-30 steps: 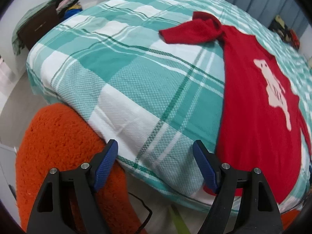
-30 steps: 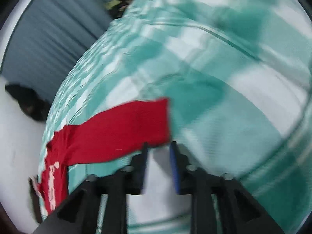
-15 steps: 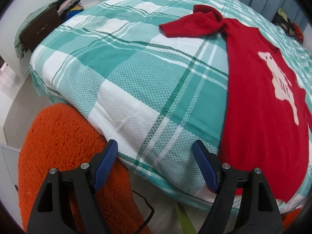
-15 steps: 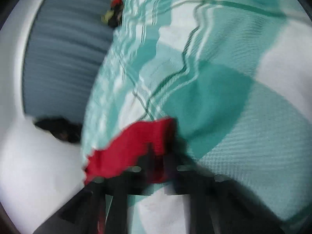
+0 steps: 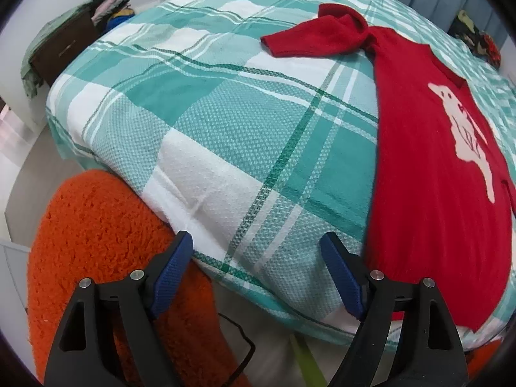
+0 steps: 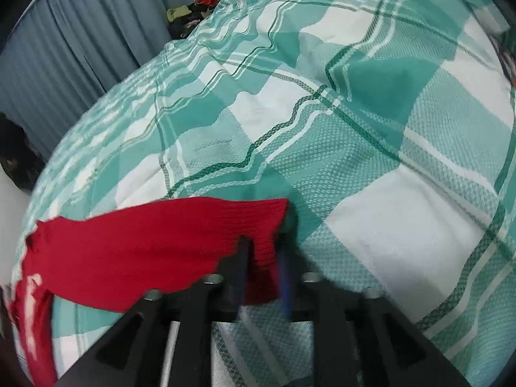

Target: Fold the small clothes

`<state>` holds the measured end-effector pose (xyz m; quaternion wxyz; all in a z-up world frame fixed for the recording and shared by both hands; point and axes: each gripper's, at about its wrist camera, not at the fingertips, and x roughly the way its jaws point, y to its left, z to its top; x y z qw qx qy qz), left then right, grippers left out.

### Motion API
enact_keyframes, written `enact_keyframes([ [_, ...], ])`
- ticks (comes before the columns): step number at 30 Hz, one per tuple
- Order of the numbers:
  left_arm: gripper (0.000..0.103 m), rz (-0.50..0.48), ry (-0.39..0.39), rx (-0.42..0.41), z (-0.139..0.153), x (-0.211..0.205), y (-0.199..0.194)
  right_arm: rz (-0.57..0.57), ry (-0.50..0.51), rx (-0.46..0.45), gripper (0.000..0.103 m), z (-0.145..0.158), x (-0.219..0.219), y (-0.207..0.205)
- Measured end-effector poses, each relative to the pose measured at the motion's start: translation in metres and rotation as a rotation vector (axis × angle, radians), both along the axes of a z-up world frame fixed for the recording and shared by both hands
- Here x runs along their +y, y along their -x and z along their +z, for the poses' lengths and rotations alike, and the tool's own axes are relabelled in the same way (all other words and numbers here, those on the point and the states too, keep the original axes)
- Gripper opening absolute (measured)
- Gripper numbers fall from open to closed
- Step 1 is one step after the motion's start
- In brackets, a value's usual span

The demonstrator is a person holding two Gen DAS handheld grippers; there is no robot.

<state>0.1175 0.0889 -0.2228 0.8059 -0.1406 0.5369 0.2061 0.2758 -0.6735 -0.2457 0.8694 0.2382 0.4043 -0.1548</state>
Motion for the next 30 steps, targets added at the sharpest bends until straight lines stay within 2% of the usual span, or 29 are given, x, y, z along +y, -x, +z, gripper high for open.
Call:
enact_keyframes([
  [1,0.084,-0.001,0.000,0.000,0.000,0.000,0.000,-0.007,-0.004,-0.007,0.045,0.000,-0.005,0.014],
  [4,0.087,-0.007,-0.002,0.000,0.000,-0.001,-0.001,-0.080,0.085,-0.015,0.061,0.015,-0.005,0.037],
  [7,0.087,-0.015,-0.001,-0.003,-0.001,-0.002,-0.002,-0.113,0.131,-0.063,0.064,0.038,0.006,0.062],
  [11,0.087,-0.047,0.040,-0.013,0.006,0.000,-0.006,-0.061,0.020,-0.220,0.070,0.074,0.036,0.097],
  [13,0.087,-0.073,0.076,-0.060,0.017,0.008,-0.012,0.014,-0.016,-0.275,0.076,0.085,0.070,0.109],
  [14,0.087,-0.085,0.065,-0.090,0.025,0.015,-0.018,0.061,-0.032,-0.285,0.077,0.086,0.091,0.116],
  [18,0.087,-0.166,-0.078,-0.152,0.049,0.035,-0.061,0.242,-0.036,-0.267,0.077,0.072,0.172,0.142],
  [20,0.087,-0.274,-0.214,-0.173,0.050,0.029,-0.086,0.307,-0.035,-0.223,0.077,0.061,0.201,0.143],
  [23,0.087,-0.538,-0.491,-0.132,0.031,-0.001,-0.126,0.419,-0.023,-0.182,0.077,0.053,0.233,0.138],
  [25,0.087,-0.630,-0.604,-0.092,0.013,-0.011,-0.146,0.469,0.037,-0.151,0.077,0.049,0.248,0.132],
  [26,0.087,-0.640,-0.628,-0.072,0.004,-0.011,-0.158,0.481,0.045,-0.139,0.077,0.046,0.251,0.131],
  [27,0.084,-0.630,-0.622,-0.052,-0.003,-0.007,-0.167,0.492,0.045,-0.123,0.077,0.043,0.254,0.130],
  [28,0.063,-0.614,-0.582,-0.037,-0.007,0.000,-0.175,0.501,0.052,-0.106,0.077,0.039,0.256,0.127],
  [29,0.041,-0.592,-0.495,-0.025,-0.008,0.011,-0.181,0.505,0.062,-0.098,0.077,0.037,0.258,0.125],
  [30,0.011,-0.563,-0.391,-0.007,-0.007,0.022,-0.184,0.507,0.072,-0.094,0.077,0.037,0.258,0.125],
])
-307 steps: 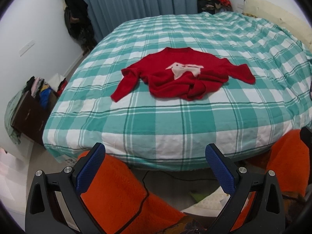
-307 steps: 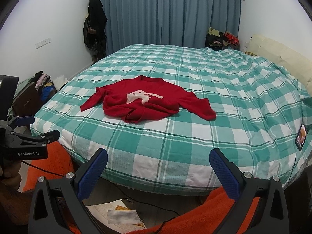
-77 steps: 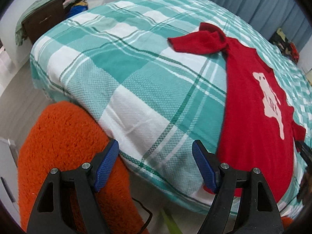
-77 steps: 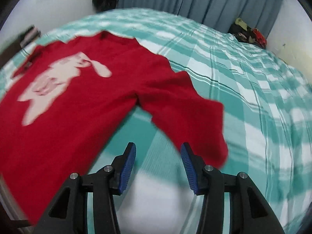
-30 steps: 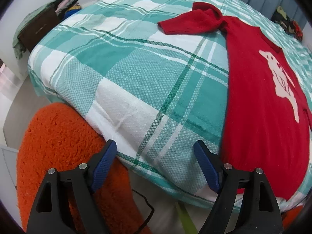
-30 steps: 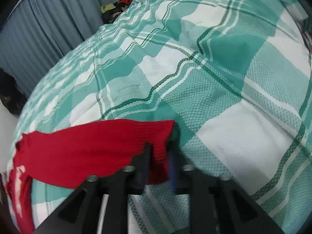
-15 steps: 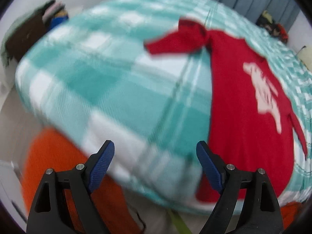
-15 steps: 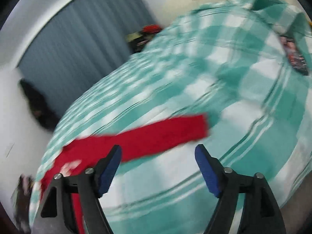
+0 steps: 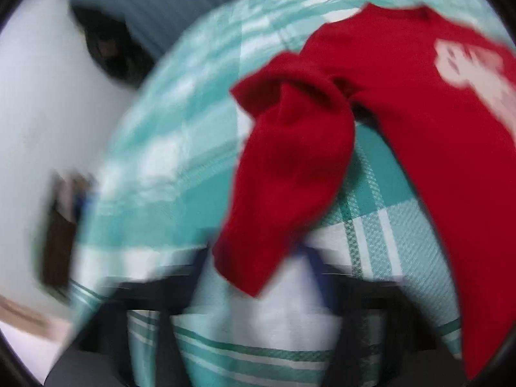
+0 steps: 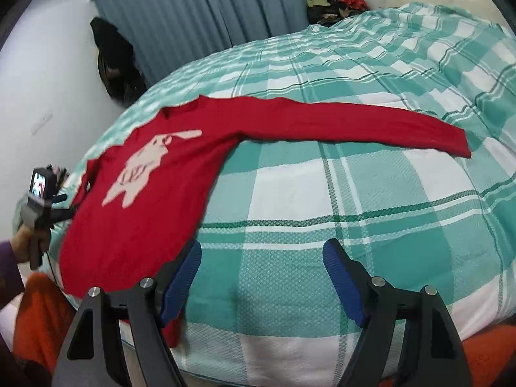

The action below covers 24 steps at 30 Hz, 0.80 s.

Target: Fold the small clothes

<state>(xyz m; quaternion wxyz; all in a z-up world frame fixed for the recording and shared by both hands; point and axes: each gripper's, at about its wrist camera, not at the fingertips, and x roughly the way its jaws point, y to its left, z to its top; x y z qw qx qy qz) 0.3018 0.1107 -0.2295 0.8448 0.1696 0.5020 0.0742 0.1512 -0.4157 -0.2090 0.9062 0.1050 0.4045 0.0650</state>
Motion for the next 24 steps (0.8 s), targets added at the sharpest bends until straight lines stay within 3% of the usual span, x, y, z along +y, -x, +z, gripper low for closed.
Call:
enact_keyframes([
  [6,0.008,0.101,0.456,-0.030,0.066,0.066,0.034,-0.028,-0.020,0.015,0.077,-0.004,-0.008,-0.004],
  [8,0.009,0.137,0.660,-0.030,0.086,0.092,0.052,-0.034,-0.030,0.024,0.077,-0.007,-0.008,-0.007],
  [10,0.018,0.206,0.771,-0.017,0.087,0.115,0.062,-0.035,-0.040,0.036,0.077,-0.010,-0.009,-0.011],
  [11,0.025,0.244,0.769,-0.017,0.081,0.121,0.058,-0.034,-0.041,0.042,0.077,-0.012,-0.008,-0.012],
  [13,0.075,0.321,0.731,-0.013,0.062,0.134,0.058,-0.026,-0.038,0.050,0.077,-0.014,-0.005,-0.015],
  [15,0.079,0.399,0.764,-0.003,0.039,0.148,0.056,-0.013,-0.026,0.052,0.077,-0.015,-0.001,-0.016],
  [17,0.079,0.469,0.879,0.013,0.016,0.164,0.057,0.003,-0.003,0.053,0.077,-0.016,0.005,-0.014],
  [19,0.079,0.514,0.938,-0.017,0.008,0.174,0.060,0.022,0.019,0.056,0.077,-0.016,0.011,-0.011],
  [21,0.079,0.522,0.958,-0.051,0.008,0.174,0.063,0.039,0.036,0.059,0.077,-0.017,0.015,-0.011],
  [24,0.078,0.519,0.915,-0.079,0.006,0.165,0.059,0.056,0.050,0.071,0.077,-0.021,0.020,-0.014],
])
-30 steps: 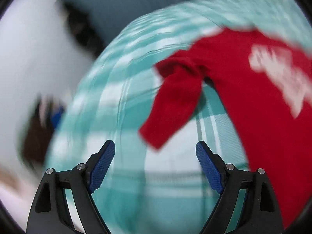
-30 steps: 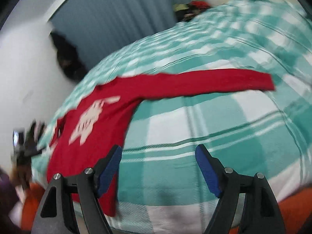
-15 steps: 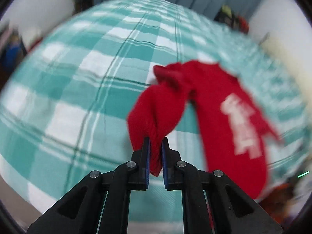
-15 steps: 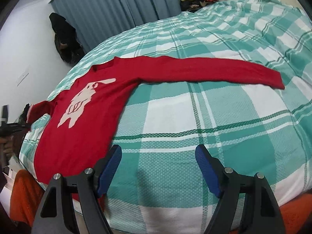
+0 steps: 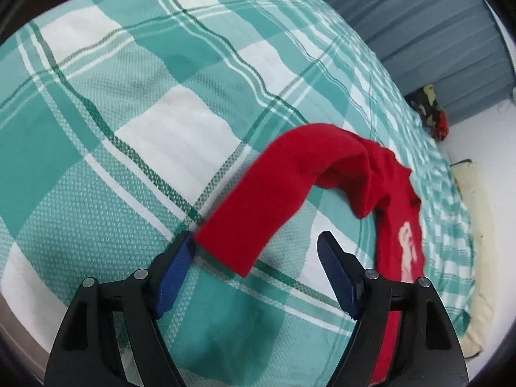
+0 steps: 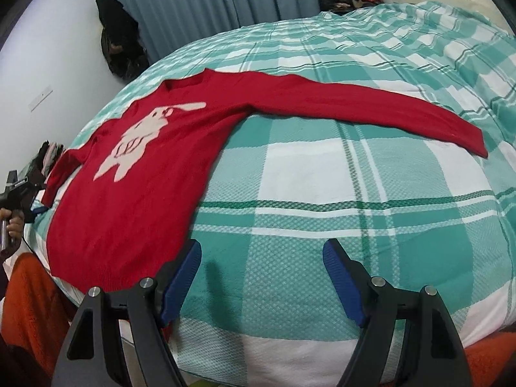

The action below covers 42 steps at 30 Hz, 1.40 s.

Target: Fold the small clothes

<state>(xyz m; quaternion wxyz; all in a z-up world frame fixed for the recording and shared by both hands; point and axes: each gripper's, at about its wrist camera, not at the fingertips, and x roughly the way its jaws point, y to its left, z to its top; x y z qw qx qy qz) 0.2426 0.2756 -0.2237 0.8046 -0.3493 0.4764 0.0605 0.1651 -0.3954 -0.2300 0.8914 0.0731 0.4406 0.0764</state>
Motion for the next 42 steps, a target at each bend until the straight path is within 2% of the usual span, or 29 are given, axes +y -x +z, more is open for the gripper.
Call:
enact_keyframes([
  [2,0.070,0.050,-0.015,-0.007,-0.003,-0.003,-0.005,0.007,0.007,0.010,0.077,-0.003,0.002,-0.003],
  [3,0.040,0.065,-0.003,-0.001,-0.005,-0.003,-0.008,0.010,0.011,0.012,0.077,-0.004,0.004,-0.003],
  [4,0.006,0.070,0.026,0.020,-0.009,0.000,-0.011,0.015,0.016,0.012,0.077,-0.004,0.006,-0.004],
  [5,0.004,0.077,0.040,0.038,-0.010,0.002,-0.014,0.019,0.022,0.011,0.077,-0.004,0.007,-0.003],
  [7,0.004,0.108,-0.017,0.019,0.005,0.013,-0.011,0.026,0.027,0.004,0.077,-0.002,0.008,0.000],
  [9,0.004,0.156,-0.042,0.016,0.022,0.035,-0.005,0.024,0.031,-0.002,0.077,0.000,0.007,0.003],
  [11,0.004,0.215,-0.052,0.050,0.030,0.062,0.001,0.017,0.029,-0.002,0.077,0.000,0.006,0.002],
  [14,0.004,0.245,-0.094,0.176,0.023,0.092,0.002,0.002,0.020,0.007,0.077,-0.003,0.004,-0.002],
  [16,0.004,0.227,-0.146,0.248,0.015,0.092,-0.004,0.001,0.020,0.008,0.077,-0.003,0.005,-0.005],
  [22,0.004,0.209,-0.301,0.337,0.004,0.079,-0.020,0.009,0.042,0.010,0.077,-0.005,0.008,-0.004],
  [26,0.004,0.241,-0.306,0.387,-0.009,0.082,-0.024,0.000,0.037,0.013,0.077,-0.005,0.005,-0.006],
  [29,0.006,0.225,-0.349,0.400,-0.010,0.076,-0.027,-0.010,0.032,0.012,0.077,-0.005,0.003,-0.006],
  [31,0.021,0.188,-0.379,0.388,-0.007,0.069,-0.027,-0.016,0.028,0.013,0.077,-0.005,0.001,-0.007],
  [32,0.031,0.172,-0.384,0.380,-0.004,0.065,-0.026,-0.019,0.026,0.013,0.078,-0.005,0.000,-0.007],
  [33,0.058,0.170,-0.386,0.367,0.001,0.062,-0.023,-0.023,0.025,0.013,0.078,-0.005,0.000,-0.007],
  [34,0.077,0.174,-0.394,0.348,0.006,0.059,-0.020,-0.029,0.025,0.014,0.080,-0.005,-0.002,-0.007],
  [37,0.080,0.175,-0.436,0.270,0.028,0.040,-0.002,-0.056,0.031,0.008,0.085,-0.004,-0.006,-0.007],
  [42,0.080,0.071,-0.433,0.166,0.053,-0.011,0.020,-0.085,0.019,0.005,0.086,-0.003,-0.012,-0.007],
])
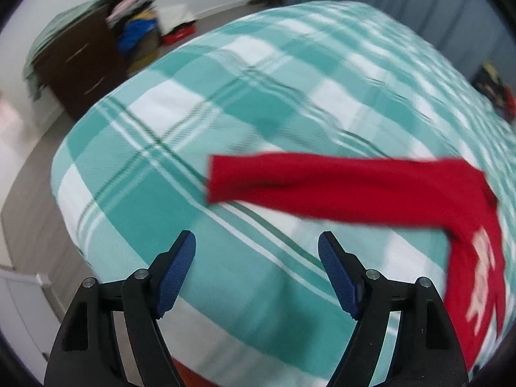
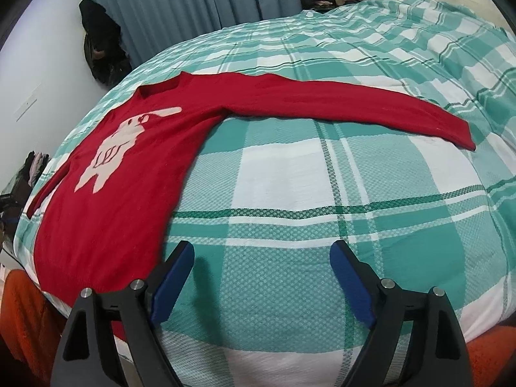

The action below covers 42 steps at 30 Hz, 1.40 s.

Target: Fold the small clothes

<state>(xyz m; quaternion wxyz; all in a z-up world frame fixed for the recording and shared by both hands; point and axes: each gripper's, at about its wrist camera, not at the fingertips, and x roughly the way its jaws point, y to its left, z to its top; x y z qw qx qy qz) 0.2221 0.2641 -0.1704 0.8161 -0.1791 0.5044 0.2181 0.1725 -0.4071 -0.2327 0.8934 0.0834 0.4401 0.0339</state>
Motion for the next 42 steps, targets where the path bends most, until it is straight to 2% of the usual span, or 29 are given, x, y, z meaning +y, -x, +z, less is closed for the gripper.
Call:
enact_keyframes([
  [4,0.081,-0.124,-0.029,-0.018,0.007,-0.043,-0.001,0.003,0.002,-0.002,0.086,0.000,0.000,0.001],
  [10,0.081,-0.366,-0.114,0.014,0.014,-0.116,-0.014,0.007,-0.010,-0.001,0.086,0.002,-0.005,0.005],
  [12,0.081,-0.446,-0.138,0.002,0.026,-0.136,-0.030,0.029,-0.046,-0.003,0.086,0.008,-0.010,0.004],
  [15,0.083,-0.518,-0.125,-0.035,0.046,-0.153,-0.065,0.084,-0.062,-0.021,0.086,0.029,-0.019,-0.016],
  [18,0.088,-0.558,-0.117,-0.073,0.058,-0.167,-0.120,0.154,-0.023,-0.068,0.086,0.062,-0.026,-0.068],
  [22,0.089,-0.606,-0.090,-0.026,0.040,-0.185,-0.203,0.291,-0.026,-0.058,0.086,0.084,-0.020,-0.158],
  [25,0.088,-0.684,-0.079,0.002,0.026,-0.202,-0.246,0.400,0.014,0.028,0.086,0.075,-0.004,-0.232],
  [28,0.088,-0.827,-0.104,0.022,0.014,-0.225,-0.284,0.465,0.041,0.092,0.086,0.059,0.009,-0.292],
  [31,0.088,-0.972,-0.165,0.051,-0.004,-0.249,-0.312,0.527,0.036,0.111,0.086,0.046,0.024,-0.334],
  [34,0.086,-1.012,-0.174,0.104,-0.024,-0.254,-0.336,0.593,0.028,0.156,0.085,0.026,0.041,-0.372],
  [36,0.080,-0.997,-0.148,0.139,-0.039,-0.249,-0.351,0.625,0.008,0.199,0.082,0.012,0.049,-0.390],
  [37,0.072,-0.990,-0.119,0.150,-0.044,-0.246,-0.355,0.643,0.002,0.220,0.072,0.005,0.053,-0.396],
  [38,0.064,-0.990,-0.067,0.163,-0.049,-0.243,-0.359,0.659,0.001,0.242,0.050,-0.001,0.056,-0.401],
  [39,0.038,-0.995,-0.013,0.171,-0.052,-0.241,-0.360,0.672,-0.002,0.261,0.034,-0.005,0.057,-0.406],
  [40,0.002,-1.009,0.021,0.173,-0.053,-0.241,-0.359,0.691,0.001,0.281,0.004,-0.009,0.060,-0.408],
  [41,0.003,-1.038,0.004,0.164,-0.052,-0.245,-0.355,0.699,0.025,0.284,0.004,-0.010,0.062,-0.408],
  [42,0.003,-1.049,-0.059,0.142,-0.049,-0.249,-0.351,0.709,0.071,0.271,0.004,-0.008,0.067,-0.406],
])
